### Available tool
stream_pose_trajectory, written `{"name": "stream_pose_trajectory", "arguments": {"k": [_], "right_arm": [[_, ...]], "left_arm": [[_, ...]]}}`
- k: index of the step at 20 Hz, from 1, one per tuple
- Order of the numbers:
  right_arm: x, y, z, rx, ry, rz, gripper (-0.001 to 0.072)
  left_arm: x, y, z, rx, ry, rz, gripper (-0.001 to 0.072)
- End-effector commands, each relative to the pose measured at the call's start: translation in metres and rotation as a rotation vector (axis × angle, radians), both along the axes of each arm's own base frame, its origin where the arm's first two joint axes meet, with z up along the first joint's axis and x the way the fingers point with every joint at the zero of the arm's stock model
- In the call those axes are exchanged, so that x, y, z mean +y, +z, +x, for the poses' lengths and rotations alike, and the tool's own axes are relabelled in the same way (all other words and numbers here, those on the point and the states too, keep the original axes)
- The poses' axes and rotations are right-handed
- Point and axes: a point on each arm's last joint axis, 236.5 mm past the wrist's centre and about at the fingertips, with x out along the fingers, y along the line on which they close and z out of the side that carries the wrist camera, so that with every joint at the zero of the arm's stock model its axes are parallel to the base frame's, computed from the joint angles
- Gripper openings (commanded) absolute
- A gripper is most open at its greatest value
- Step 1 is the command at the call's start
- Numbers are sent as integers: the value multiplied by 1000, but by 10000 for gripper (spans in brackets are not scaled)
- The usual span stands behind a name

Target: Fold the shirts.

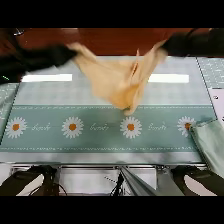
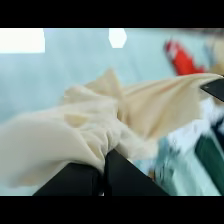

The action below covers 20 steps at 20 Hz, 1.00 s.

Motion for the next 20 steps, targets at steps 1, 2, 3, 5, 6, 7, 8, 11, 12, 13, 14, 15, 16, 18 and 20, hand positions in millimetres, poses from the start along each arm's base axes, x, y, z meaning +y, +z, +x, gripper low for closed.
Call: {"name": "stream_pose_trajectory", "arguments": {"k": [1,2,3,5,6,7,8,11,12,13,14,15,16,18,20], "right_arm": [[-51,154,-53,-315,-86,-102,24],[-53,181,-77,-389,-89,-122,24],[-55,200,-100,-452,-95,-129,24],[-59,218,-142,-521,-106,-147,24],[-61,222,-163,-541,-110,-160,24],[-63,223,-182,-555,-113,-174,24],[-68,222,-201,-563,-130,-194,24],[-100,202,-239,-527,-253,-263,24],[-111,192,-246,-501,-297,-275,24],[-120,181,-254,-467,-332,-286,24],[-125,170,-258,-431,-351,-292,24],[-126,155,-260,-385,-352,-295,25],[-126,139,-258,-338,-347,-298,24],[-125,100,-244,-221,-339,-293,24],[-124,53,-219,-91,-334,-293,24]], "left_arm": [[36,148,-27,-293,51,0,28],[44,174,-42,-345,67,39,28],[52,192,-56,-378,93,88,28],[72,211,-82,-407,183,207,28],[84,216,-95,-405,240,255,28],[93,219,-110,-402,288,290,28],[100,217,-127,-404,317,334,28],[140,194,-169,-312,473,478,28],[158,182,-183,-254,538,520,29],[168,170,-197,-201,573,547,28],[170,158,-208,-160,572,562,28],[169,143,-217,-113,559,565,29],[167,123,-224,-55,541,565,28],[166,74,-228,70,513,570,28],[160,0,-227,252,445,576,28]]}}
